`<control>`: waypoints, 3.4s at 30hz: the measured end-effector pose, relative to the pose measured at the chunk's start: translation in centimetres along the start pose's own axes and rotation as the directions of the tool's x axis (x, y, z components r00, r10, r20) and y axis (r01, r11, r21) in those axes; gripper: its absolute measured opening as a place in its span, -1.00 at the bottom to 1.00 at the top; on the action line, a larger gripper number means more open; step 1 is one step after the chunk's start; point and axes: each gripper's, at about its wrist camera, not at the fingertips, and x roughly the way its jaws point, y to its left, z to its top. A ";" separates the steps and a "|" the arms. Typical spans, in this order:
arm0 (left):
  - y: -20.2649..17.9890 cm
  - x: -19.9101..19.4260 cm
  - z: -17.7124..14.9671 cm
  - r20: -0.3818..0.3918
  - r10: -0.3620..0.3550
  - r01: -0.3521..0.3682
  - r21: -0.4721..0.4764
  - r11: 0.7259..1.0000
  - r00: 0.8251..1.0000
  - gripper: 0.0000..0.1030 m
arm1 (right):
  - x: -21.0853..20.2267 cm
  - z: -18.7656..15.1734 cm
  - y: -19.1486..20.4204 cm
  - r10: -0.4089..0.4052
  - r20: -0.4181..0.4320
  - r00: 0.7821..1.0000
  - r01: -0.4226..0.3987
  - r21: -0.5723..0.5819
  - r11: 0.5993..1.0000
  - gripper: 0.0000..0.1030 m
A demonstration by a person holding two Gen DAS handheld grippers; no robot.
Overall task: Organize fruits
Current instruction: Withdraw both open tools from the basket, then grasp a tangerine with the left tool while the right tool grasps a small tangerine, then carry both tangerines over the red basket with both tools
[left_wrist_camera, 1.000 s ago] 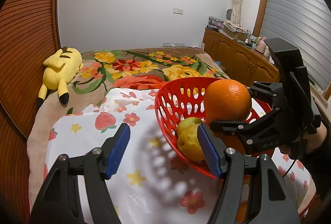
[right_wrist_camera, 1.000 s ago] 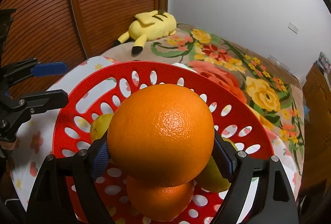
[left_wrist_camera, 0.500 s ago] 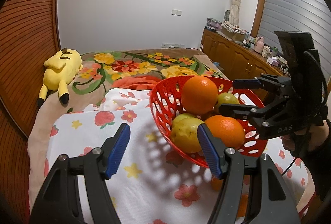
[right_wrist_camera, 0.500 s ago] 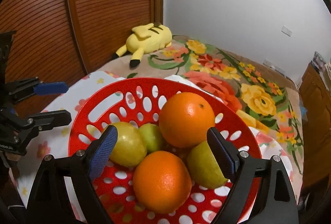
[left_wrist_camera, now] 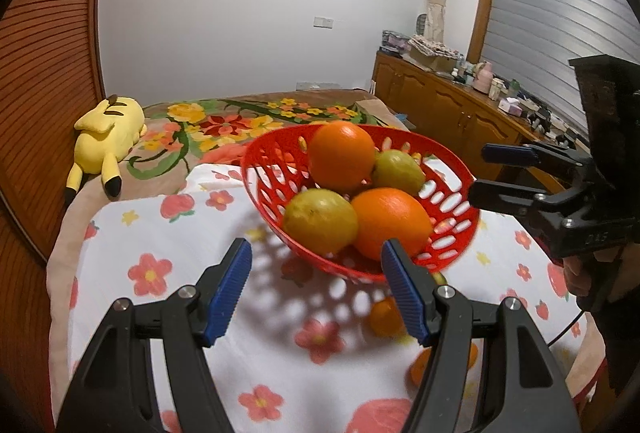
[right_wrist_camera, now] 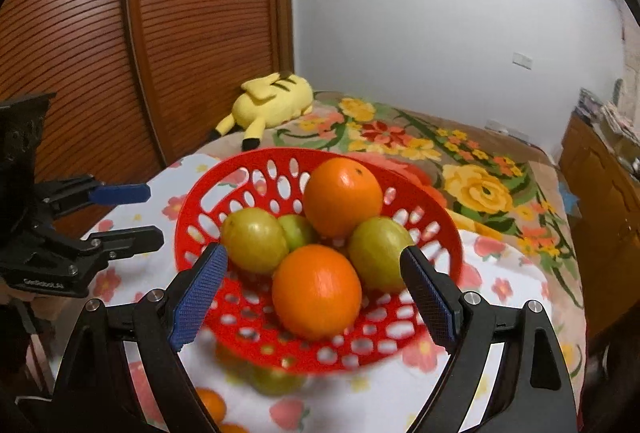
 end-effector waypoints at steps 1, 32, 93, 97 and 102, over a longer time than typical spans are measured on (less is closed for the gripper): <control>-0.2 -0.1 -0.2 -0.003 -0.001 0.001 0.002 1.000 1.000 0.31 | -0.6 -0.5 0.0 -0.002 0.006 1.000 0.002 0.006 1.000 0.75; -6.6 1.1 -7.7 -0.153 -0.109 0.111 0.010 0.994 0.982 0.31 | -5.5 -13.1 1.1 -0.011 0.020 1.000 0.007 0.198 0.980 0.75; -4.7 -1.3 -5.8 -0.080 -0.110 0.110 -0.001 0.994 0.991 -0.25 | -1.4 -12.6 2.7 0.095 -0.097 0.991 -0.083 0.129 0.988 -0.32; -4.8 -1.9 -4.7 -0.057 -0.101 0.102 0.011 0.995 0.993 -0.25 | -3.0 -11.3 2.1 0.076 -0.054 0.996 -0.069 0.118 0.991 -0.32; -4.5 -2.2 -3.5 -0.033 -0.099 0.100 0.019 0.995 0.995 -0.25 | -4.6 -9.8 1.5 0.064 -0.014 0.998 -0.062 0.106 0.992 -0.32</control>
